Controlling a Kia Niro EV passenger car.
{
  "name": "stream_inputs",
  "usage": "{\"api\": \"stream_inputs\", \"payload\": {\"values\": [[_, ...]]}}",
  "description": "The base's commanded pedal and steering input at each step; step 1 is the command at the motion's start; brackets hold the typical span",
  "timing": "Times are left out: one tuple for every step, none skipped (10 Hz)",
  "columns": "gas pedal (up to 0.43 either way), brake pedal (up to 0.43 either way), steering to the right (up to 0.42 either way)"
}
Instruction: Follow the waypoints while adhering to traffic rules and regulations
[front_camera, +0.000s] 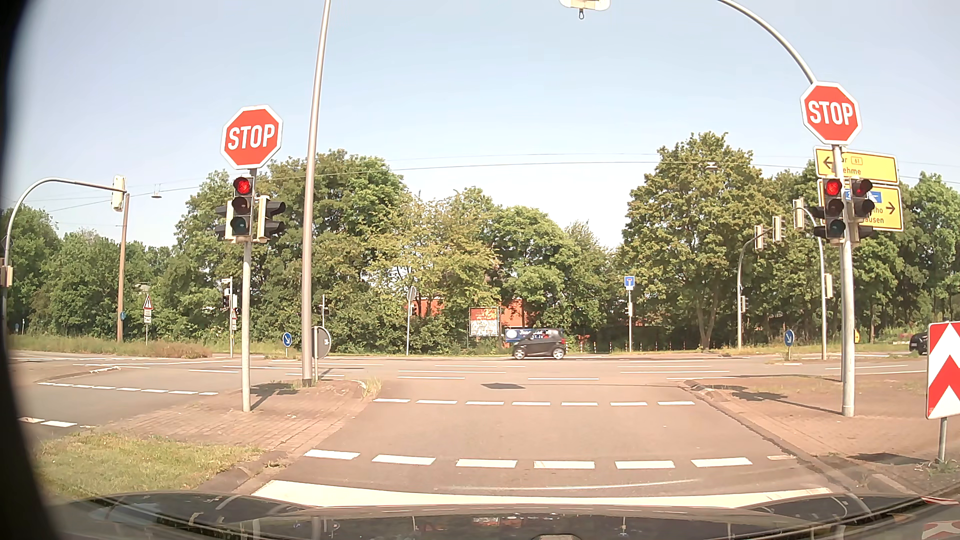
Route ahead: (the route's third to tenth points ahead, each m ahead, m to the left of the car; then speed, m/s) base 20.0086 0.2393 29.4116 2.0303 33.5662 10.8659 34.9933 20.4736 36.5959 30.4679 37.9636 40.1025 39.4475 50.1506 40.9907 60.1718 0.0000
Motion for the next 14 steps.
{"api": "stream_inputs", "payload": {"values": [[0.000, 0.256, 0.001], [0.000, 0.256, 0.001], [0.000, 0.256, 0.001], [0.000, 0.256, 0.001], [0.000, 0.256, 0.001], [0.000, 0.256, 0.001], [0.000, 0.256, 0.001], [0.000, 0.256, 0.001], [0.000, 0.256, 0.001], [0.000, 0.256, 0.001], [0.000, 0.256, 0.001], [0.000, 0.256, 0.001], [0.000, 0.256, 0.001], [0.000, 0.256, 0.001]]}}
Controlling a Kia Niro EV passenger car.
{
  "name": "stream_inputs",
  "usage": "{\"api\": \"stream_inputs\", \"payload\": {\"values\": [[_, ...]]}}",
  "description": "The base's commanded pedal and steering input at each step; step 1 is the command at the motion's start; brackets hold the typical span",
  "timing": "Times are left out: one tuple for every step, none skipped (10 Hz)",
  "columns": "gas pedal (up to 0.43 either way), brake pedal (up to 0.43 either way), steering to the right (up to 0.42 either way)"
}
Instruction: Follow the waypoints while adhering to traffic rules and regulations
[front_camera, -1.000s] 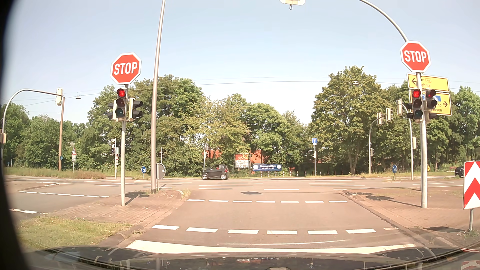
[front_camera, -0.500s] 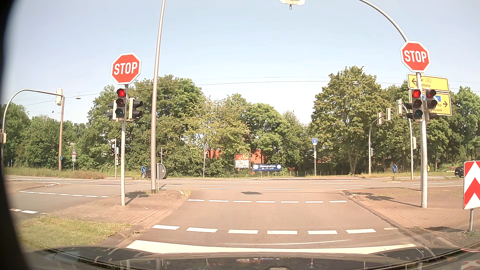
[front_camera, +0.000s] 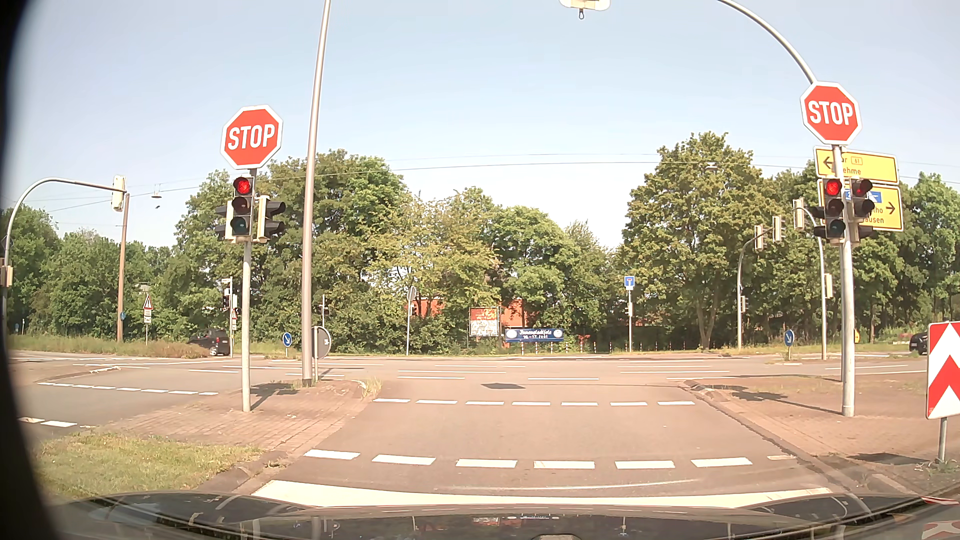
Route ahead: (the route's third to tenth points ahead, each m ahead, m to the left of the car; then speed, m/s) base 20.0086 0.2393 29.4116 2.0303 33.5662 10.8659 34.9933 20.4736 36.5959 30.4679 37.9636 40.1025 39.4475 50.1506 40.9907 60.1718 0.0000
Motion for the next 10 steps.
{"api": "stream_inputs", "payload": {"values": [[0.000, 0.256, 0.001], [0.000, 0.256, 0.001], [0.000, 0.256, 0.001], [0.000, 0.256, 0.001], [0.000, 0.256, 0.001], [0.000, 0.256, 0.001], [0.000, 0.256, 0.001], [0.000, 0.256, 0.001], [0.000, 0.256, 0.001], [0.000, 0.256, 0.001]]}}
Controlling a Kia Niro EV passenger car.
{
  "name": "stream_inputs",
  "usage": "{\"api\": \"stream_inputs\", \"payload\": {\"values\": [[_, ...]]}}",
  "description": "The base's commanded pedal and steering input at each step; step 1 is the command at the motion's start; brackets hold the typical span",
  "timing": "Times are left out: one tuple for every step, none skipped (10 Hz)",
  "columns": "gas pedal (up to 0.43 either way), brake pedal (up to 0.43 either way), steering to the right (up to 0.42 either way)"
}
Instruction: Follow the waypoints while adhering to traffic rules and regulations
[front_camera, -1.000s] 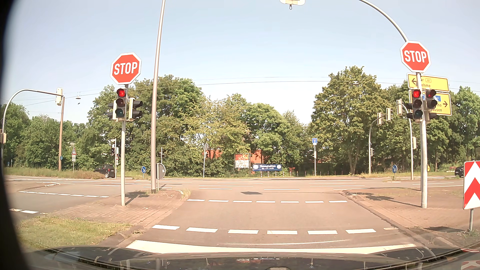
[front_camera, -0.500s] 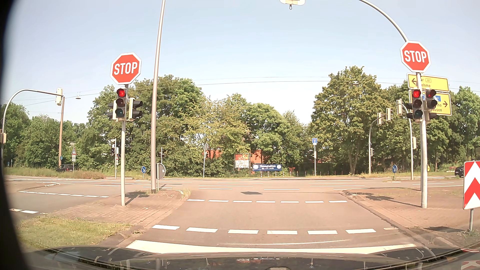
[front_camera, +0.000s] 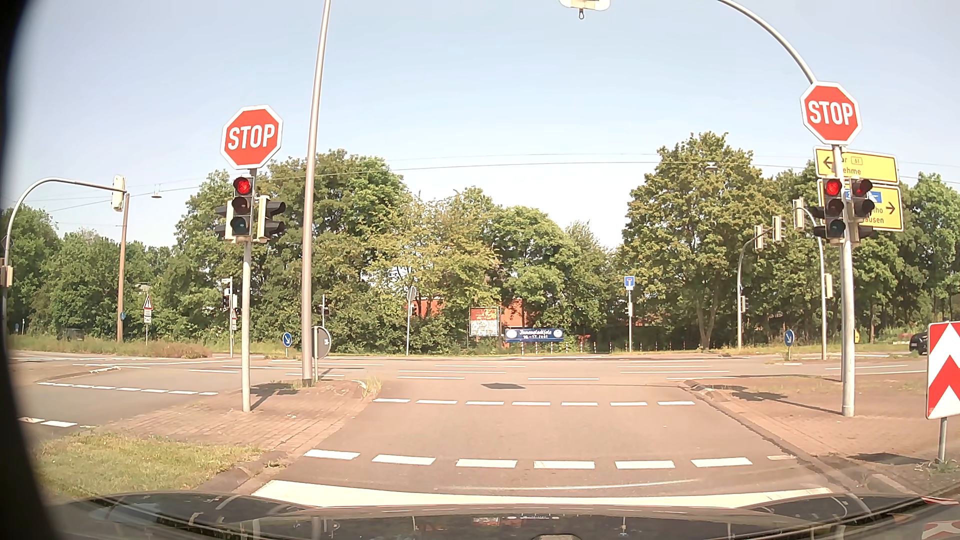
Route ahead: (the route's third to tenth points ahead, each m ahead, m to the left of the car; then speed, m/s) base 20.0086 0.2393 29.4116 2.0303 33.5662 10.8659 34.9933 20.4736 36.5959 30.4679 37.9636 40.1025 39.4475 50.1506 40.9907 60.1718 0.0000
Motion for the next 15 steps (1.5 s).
{"api": "stream_inputs", "payload": {"values": [[0.000, 0.256, 0.001], [0.000, 0.256, 0.001], [0.000, 0.256, 0.001], [0.000, 0.256, 0.001], [0.000, 0.256, 0.001], [0.000, 0.256, 0.001], [0.000, 0.256, 0.001], [0.000, 0.256, 0.001], [0.000, 0.256, 0.001], [0.000, 0.256, 0.001], [0.000, 0.256, 0.001], [0.000, 0.256, 0.001], [0.000, 0.256, 0.001], [0.000, 0.256, 0.001], [0.000, 0.256, 0.001]]}}
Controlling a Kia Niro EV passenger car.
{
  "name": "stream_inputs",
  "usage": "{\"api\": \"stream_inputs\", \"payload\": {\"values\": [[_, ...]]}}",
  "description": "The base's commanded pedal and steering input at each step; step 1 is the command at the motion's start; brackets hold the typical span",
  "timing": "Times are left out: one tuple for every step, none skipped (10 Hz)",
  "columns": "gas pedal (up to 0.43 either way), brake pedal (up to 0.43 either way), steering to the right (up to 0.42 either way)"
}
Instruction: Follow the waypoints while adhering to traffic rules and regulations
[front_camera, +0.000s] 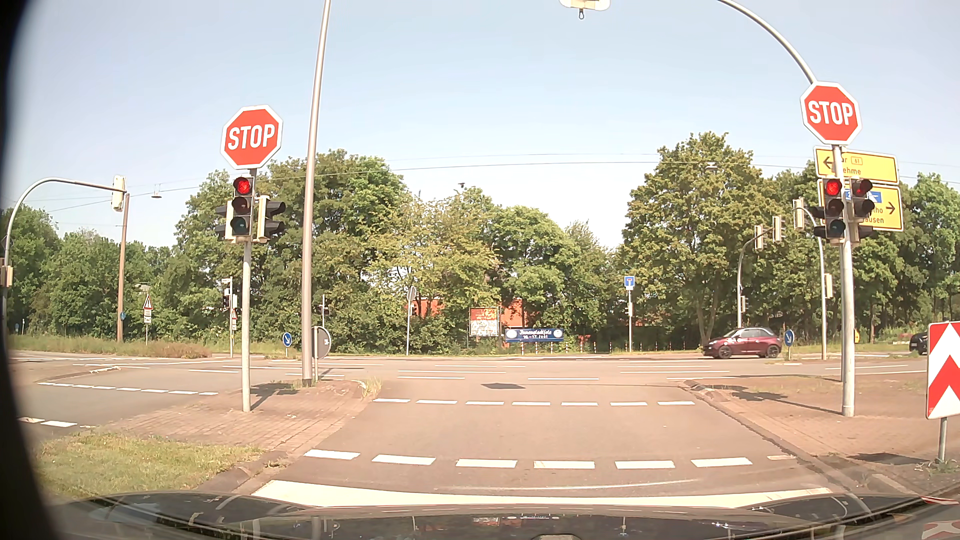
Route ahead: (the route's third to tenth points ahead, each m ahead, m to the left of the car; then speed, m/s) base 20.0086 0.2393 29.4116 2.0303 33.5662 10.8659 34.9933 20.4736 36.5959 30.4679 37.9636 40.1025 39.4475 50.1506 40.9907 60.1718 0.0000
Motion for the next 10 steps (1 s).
{"api": "stream_inputs", "payload": {"values": [[0.000, 0.256, 0.001], [0.000, 0.256, 0.001], [0.000, 0.256, 0.001], [0.000, 0.256, 0.001], [0.000, 0.256, 0.001], [0.000, 0.256, 0.001], [0.000, 0.256, 0.001], [0.000, 0.256, 0.001], [0.000, 0.256, 0.001], [0.000, 0.256, 0.001]]}}
